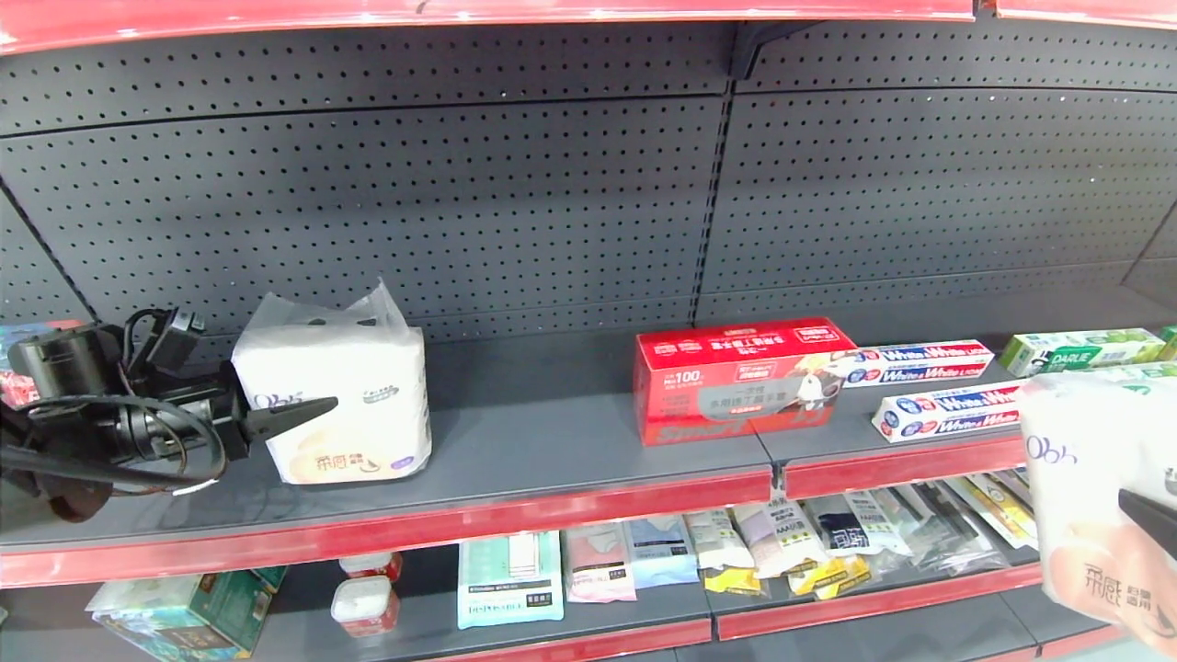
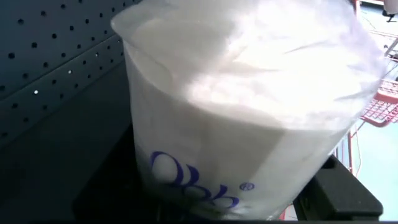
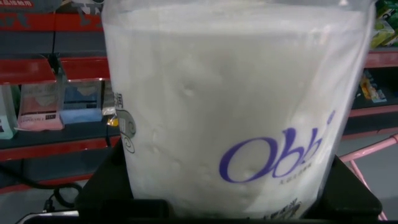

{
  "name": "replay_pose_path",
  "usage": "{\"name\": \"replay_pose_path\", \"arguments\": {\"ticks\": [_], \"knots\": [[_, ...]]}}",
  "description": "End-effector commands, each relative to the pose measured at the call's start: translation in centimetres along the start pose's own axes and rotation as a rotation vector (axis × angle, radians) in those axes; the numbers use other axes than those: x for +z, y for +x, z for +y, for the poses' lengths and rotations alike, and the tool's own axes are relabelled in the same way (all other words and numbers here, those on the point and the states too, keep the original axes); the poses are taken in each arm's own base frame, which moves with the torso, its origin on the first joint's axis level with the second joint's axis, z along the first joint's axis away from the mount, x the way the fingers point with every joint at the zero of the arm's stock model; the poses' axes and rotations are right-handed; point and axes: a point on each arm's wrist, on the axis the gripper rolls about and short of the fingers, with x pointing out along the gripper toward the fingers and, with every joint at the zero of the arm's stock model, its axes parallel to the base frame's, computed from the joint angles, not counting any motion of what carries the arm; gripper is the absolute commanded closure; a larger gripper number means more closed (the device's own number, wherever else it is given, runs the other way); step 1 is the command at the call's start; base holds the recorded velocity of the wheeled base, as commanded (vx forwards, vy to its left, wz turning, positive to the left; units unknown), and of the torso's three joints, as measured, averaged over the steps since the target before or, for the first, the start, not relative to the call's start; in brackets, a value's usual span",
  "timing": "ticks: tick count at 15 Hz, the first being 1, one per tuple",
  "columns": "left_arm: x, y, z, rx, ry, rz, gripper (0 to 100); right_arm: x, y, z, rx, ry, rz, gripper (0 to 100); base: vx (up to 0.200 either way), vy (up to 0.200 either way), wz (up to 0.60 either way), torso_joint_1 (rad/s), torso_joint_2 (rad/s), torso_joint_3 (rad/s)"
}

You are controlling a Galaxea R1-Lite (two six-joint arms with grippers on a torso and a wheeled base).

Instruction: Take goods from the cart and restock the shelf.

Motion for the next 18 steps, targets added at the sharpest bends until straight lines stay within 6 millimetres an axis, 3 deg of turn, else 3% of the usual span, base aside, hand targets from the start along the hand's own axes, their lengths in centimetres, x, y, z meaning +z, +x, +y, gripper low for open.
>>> {"name": "replay_pose_path", "arguments": {"ticks": [1,18], "knots": [[-0.6,-0.2,-0.7,-0.007,-0.016,0.002,100,0.1,0.0,0.0,-0.001,0.0,-0.003,100,0.0,0.0,0.0,0.0,0.0,0.0],[-3.4,-2.6,-3.6,0.046,-0.025,-0.002,100,0.1,-0.3,0.0,-0.005,0.005,-0.015,100,0.0,0.0,0.0,0.0,0.0,0.0]]}}
